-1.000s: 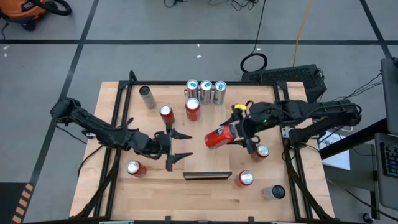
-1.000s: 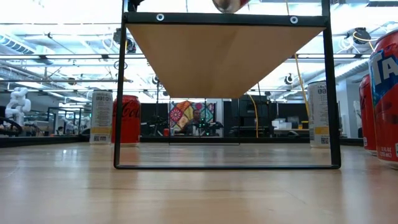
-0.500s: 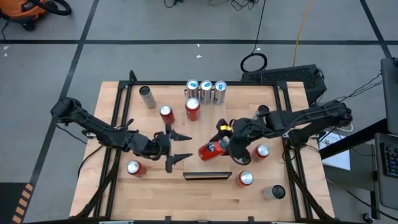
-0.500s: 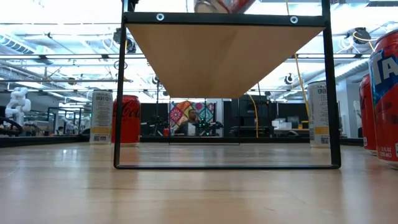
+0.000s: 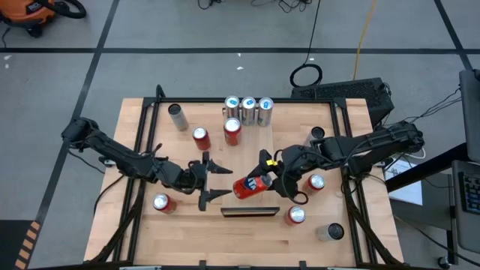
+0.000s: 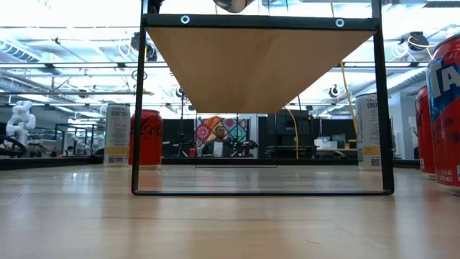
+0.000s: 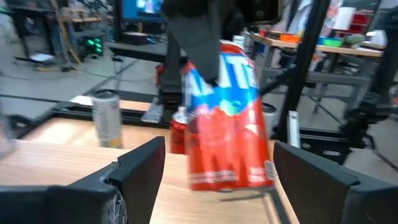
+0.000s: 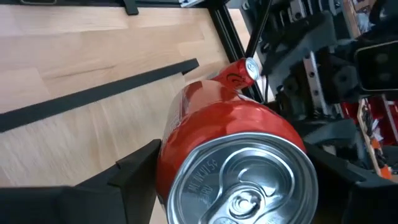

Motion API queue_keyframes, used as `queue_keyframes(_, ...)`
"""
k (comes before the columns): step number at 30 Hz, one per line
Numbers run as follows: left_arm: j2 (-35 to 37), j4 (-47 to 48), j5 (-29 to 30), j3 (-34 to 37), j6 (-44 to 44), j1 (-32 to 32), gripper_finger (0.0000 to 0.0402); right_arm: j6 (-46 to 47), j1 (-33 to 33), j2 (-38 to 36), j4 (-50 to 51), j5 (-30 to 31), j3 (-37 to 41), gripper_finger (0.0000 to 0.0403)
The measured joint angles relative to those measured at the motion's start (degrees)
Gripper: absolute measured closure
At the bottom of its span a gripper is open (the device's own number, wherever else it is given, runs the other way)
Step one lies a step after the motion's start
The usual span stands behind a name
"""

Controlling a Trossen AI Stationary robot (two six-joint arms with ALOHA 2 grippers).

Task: Place canned beverage on shelf
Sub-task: Put the top red soda can on the shelf aligned with the other red soda can

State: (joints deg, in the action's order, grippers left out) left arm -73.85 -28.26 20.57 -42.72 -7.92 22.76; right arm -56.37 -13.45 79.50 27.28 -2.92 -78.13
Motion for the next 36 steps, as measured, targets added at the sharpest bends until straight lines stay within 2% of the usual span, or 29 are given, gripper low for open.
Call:
queue_keyframes(14,-4.2,-2.7,-5.0,0.0,-4.0,-3.8,0.01,-1.8,0.0,0.0,-0.4,0.1,0.0,0.0124)
queue_keyframes(21,-5.2,-4.2,-11.3,0.0,-6.8,-5.0,0.01,-3.0,0.0,0.2,-2.0,0.0,0.0,0.0124)
queue_keyframes(36,-7.3,-6.3,-16.0,-1.6,-5.5,-5.2,0.0099,-3.5,0.1,0.2,-3.6,-0.7,0.0,0.0124)
